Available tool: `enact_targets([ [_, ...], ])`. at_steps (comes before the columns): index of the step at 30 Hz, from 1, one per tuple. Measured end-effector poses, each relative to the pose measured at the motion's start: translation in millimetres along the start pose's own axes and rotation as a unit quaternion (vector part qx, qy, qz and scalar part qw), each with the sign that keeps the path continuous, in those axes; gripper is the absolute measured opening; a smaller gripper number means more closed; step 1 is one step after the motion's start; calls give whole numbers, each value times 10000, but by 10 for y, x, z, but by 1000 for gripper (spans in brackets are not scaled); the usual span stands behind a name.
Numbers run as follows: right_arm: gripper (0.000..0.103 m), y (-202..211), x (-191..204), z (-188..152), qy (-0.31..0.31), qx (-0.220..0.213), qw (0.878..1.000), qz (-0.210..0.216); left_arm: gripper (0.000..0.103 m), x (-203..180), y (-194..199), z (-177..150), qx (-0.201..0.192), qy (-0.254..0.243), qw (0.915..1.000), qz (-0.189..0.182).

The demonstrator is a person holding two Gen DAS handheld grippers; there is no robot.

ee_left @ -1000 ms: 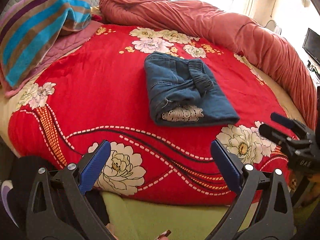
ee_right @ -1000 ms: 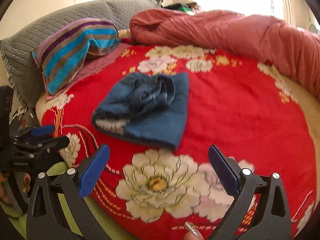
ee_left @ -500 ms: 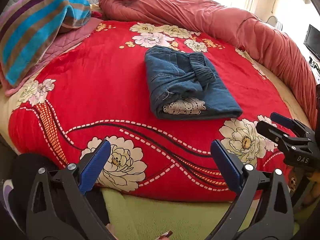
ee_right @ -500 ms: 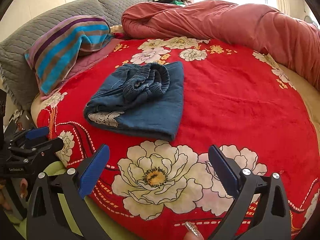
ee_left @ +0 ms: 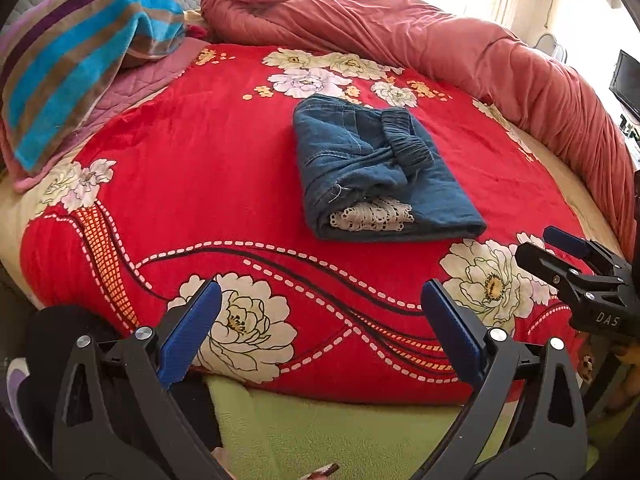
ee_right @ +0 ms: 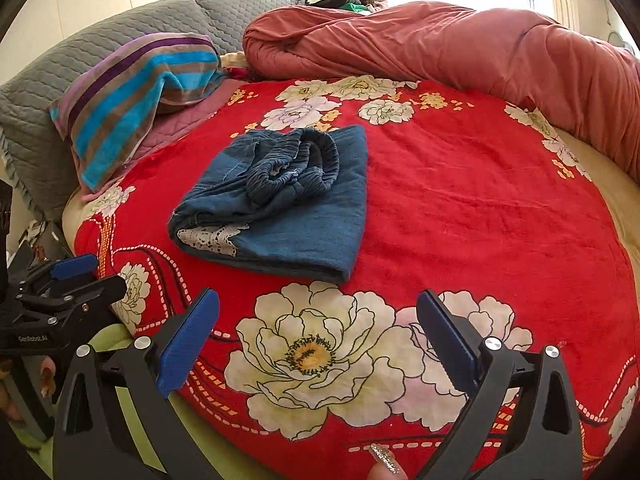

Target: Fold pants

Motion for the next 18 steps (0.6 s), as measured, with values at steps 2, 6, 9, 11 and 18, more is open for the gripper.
enact_targets([
  [2,98,0,-5,7,10,-3,10000,5,93,0,-1,-2,-1,-1,10000,5],
  [6,98,6,-9,9,0,-5,10000,-2,93,6,6,3,-15,15,10000,7],
  [9,98,20,-17,9,-4,-13,10000,-12,93,17,16,6,-26,17,10000,9],
  [11,98,27,-19,4,-5,-15,10000,-12,93,22,24,8,-36,16,10000,16],
  [18,98,32,-28,8,-5,-17,10000,-12,93,12,38,12,-55,15,10000,69],
])
Point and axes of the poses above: each gripper's, at about its wrist camera, not at the fingertips, and y roughly against the way its jaws point, x to its left, z to its top, the point moved 4 cm from there along -y, roughly the way its jaws point, and after that the axes turned 7 degrees about y, right-handed, at the moved point
